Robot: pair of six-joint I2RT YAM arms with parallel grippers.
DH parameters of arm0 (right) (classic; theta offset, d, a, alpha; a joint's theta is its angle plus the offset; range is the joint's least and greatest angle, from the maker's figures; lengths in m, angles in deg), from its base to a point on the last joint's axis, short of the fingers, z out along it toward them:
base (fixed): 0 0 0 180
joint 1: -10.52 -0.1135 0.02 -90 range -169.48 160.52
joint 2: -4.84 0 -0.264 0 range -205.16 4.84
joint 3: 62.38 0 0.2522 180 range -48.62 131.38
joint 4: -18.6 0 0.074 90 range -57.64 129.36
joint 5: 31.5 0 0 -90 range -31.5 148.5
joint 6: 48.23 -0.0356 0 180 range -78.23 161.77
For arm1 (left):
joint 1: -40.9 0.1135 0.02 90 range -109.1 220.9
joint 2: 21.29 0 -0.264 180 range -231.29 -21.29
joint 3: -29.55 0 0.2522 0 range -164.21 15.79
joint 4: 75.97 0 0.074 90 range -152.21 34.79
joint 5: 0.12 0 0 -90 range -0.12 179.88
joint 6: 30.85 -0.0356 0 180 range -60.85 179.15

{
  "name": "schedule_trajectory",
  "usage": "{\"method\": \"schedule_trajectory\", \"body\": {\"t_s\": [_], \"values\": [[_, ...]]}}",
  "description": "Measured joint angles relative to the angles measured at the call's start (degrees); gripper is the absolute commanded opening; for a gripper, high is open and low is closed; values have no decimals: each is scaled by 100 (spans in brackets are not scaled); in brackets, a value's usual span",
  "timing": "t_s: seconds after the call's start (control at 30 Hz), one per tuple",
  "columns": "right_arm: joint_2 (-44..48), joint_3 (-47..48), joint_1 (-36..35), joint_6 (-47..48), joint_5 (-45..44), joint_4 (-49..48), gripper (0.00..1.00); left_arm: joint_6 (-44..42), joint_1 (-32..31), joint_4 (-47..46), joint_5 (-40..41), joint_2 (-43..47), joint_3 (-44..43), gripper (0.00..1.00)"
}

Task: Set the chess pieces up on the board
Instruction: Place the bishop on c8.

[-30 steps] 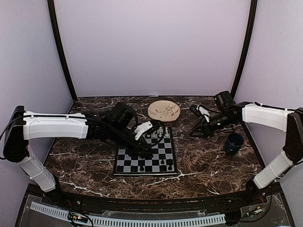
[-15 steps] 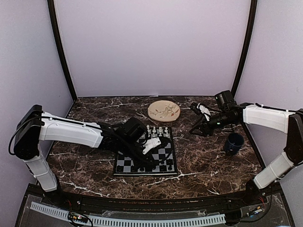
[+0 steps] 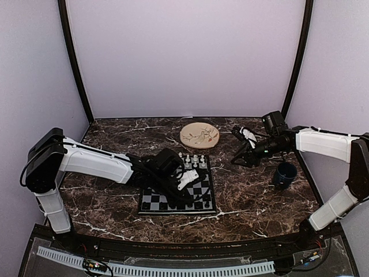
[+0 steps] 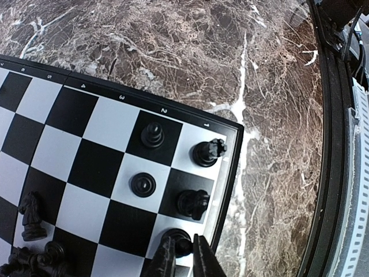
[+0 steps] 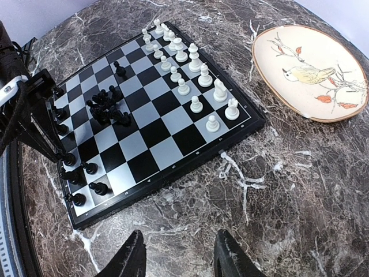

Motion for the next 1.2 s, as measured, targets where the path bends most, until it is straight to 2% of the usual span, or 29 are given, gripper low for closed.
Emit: {"method": "schedule_trajectory", "body": {"t_s": [0.27, 0.5, 0.9, 1.0, 1.2], "values": [[0, -7, 0, 2, 2, -2, 41, 7, -37, 0, 118, -7, 7, 13], [0, -4, 4, 2, 13, -2, 41, 11, -59, 24, 234, -7, 33, 22], [-2, -4, 9, 2, 37, 0, 41, -7, -72, 101, 308, -7, 70, 30], [-11, -4, 9, 2, 52, 0, 41, -7, -72, 98, 291, -7, 68, 28], [-33, -4, 11, 4, 92, 4, 41, -46, -74, 103, 258, -9, -26, 19]]}}
